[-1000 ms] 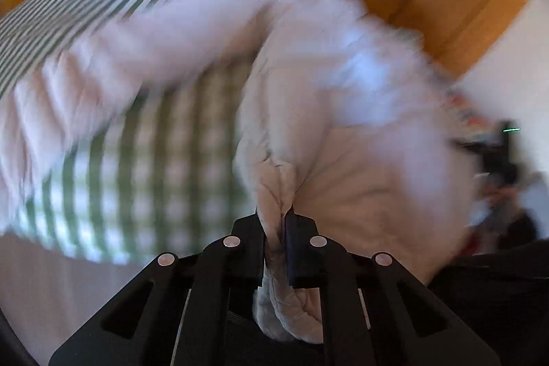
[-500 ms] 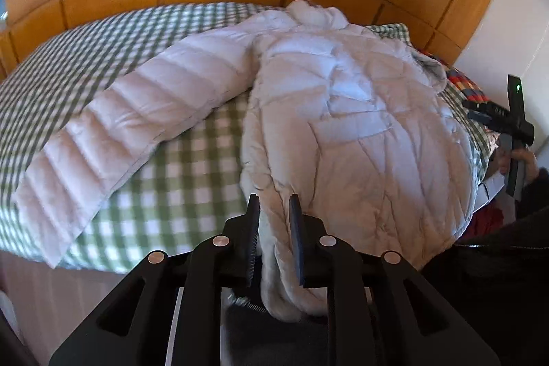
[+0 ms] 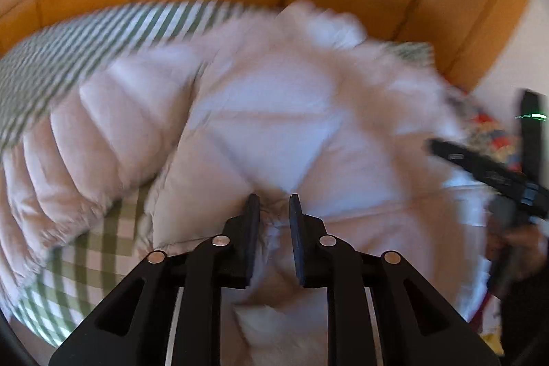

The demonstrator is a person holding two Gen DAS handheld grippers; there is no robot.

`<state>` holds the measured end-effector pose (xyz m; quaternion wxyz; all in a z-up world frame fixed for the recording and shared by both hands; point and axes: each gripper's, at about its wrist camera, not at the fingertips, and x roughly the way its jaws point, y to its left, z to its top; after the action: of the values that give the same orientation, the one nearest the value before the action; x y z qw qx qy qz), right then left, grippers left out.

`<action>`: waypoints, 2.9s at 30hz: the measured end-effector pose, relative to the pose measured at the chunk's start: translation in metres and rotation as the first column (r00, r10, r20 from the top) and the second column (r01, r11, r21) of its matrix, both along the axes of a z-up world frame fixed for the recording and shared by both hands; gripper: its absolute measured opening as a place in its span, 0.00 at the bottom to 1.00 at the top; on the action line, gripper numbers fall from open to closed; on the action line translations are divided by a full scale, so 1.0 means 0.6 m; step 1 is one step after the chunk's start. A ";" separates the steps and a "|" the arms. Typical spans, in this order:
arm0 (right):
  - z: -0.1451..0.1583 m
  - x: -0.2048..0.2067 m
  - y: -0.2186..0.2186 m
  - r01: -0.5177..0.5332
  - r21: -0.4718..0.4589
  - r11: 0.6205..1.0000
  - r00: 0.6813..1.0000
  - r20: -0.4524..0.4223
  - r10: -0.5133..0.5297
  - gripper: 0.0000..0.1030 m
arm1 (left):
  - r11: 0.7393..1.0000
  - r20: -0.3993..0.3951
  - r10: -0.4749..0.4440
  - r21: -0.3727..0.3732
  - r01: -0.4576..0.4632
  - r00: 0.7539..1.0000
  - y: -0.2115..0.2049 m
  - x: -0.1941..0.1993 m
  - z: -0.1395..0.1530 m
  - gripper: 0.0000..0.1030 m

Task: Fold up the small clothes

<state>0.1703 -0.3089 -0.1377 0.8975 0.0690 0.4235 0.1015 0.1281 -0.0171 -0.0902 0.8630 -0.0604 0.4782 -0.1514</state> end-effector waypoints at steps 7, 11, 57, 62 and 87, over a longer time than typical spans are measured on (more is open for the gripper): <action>-0.076 0.021 0.021 0.031 -0.146 0.989 0.999 0.022 -0.028 0.90 | 0.987 -0.012 0.050 -0.151 -0.052 0.999 0.058 -0.017 -0.013 0.16; -0.079 0.025 0.019 0.032 -0.141 0.989 0.999 0.029 -0.028 0.92 | 0.968 -0.002 0.159 -0.194 -0.156 0.987 0.143 -0.071 0.012 0.16; 0.050 0.240 -0.474 0.432 -0.408 0.804 0.878 -0.010 -0.478 0.04 | 0.999 0.092 -0.016 -0.031 0.019 0.996 -0.007 0.014 0.047 0.16; 0.114 0.131 -0.679 0.715 0.147 0.684 0.692 -0.009 -0.722 0.03 | 0.999 0.055 -0.034 -0.009 0.035 0.998 -0.026 0.035 0.029 0.16; 0.183 0.209 -0.059 -0.217 0.255 0.942 0.970 0.162 0.179 0.03 | 0.977 0.069 -0.016 -0.212 0.031 0.997 0.019 0.022 0.076 0.38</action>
<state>0.2958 -0.3440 -0.0277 0.8917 0.1411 0.3480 0.2528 0.1415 -0.0056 -0.0448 0.8653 -0.1419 0.4306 -0.2140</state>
